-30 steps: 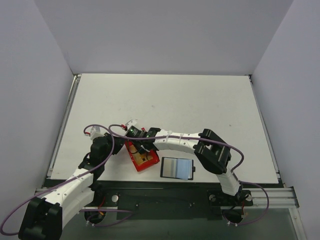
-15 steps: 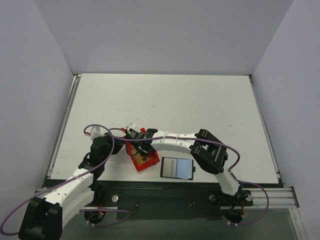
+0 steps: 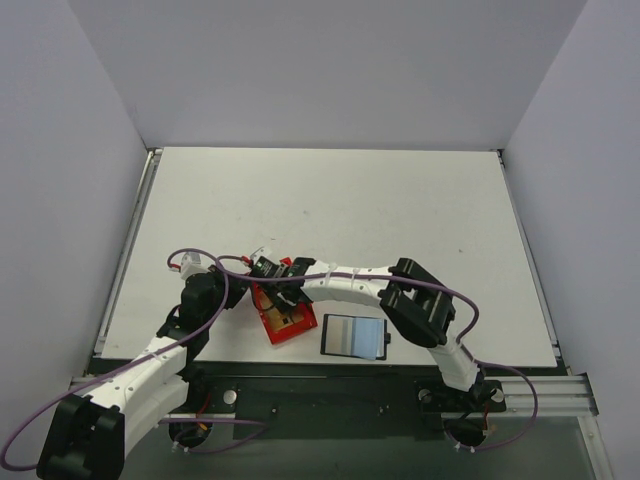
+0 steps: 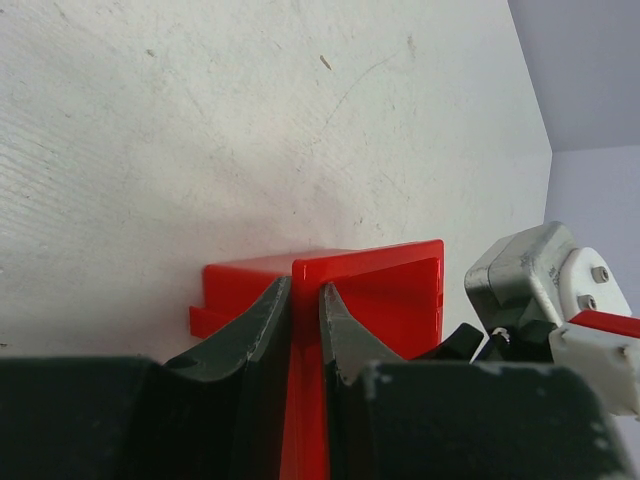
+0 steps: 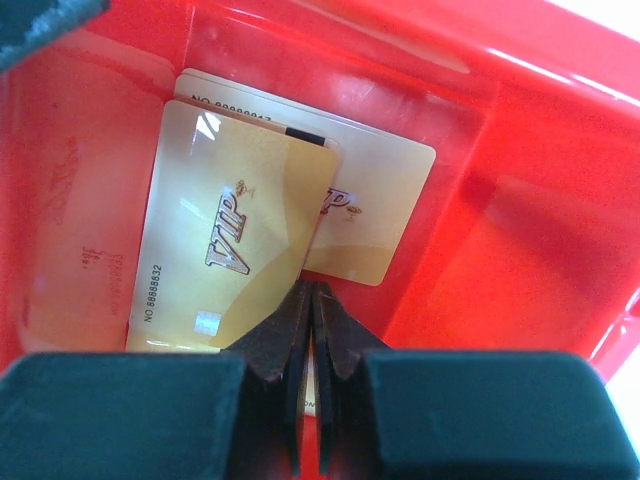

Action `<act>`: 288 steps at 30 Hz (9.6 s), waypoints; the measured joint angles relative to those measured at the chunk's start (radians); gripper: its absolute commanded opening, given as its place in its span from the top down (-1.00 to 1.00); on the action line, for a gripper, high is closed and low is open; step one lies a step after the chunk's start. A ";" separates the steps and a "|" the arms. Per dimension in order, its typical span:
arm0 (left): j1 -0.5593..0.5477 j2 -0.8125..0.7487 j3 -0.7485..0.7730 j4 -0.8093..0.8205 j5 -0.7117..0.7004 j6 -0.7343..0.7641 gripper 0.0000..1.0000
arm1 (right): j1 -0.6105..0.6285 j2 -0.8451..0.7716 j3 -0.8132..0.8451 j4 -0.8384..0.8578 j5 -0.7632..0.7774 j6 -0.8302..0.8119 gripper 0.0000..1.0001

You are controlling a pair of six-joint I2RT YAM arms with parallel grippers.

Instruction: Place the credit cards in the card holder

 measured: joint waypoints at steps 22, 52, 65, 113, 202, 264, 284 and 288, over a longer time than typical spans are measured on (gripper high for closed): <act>0.000 -0.005 0.000 -0.003 0.000 0.000 1.00 | -0.037 -0.099 -0.129 0.158 -0.156 0.003 1.00; 0.000 0.008 0.000 0.009 0.000 -0.001 1.00 | -0.016 -0.014 0.013 -0.015 0.055 -0.025 1.00; 0.000 0.024 0.000 0.027 0.004 -0.002 1.00 | -0.011 0.019 0.041 -0.056 0.040 -0.030 1.00; 0.000 0.033 0.000 0.036 0.016 -0.011 1.00 | -0.089 -0.142 -0.225 0.257 -0.231 0.100 1.00; 0.000 0.207 0.182 -0.079 0.041 0.121 1.00 | -0.180 -0.194 -0.384 0.695 -0.392 0.529 -0.01; -0.008 0.289 0.359 -0.269 0.067 0.236 1.00 | -0.177 -0.205 -0.413 0.717 -0.231 0.664 0.05; -0.043 0.307 0.367 -0.276 0.094 0.243 1.00 | -0.126 -0.205 -0.383 0.523 -0.131 0.583 0.16; -0.047 0.308 0.367 -0.274 0.103 0.243 1.00 | -0.121 -0.205 -0.379 0.504 -0.101 0.574 0.12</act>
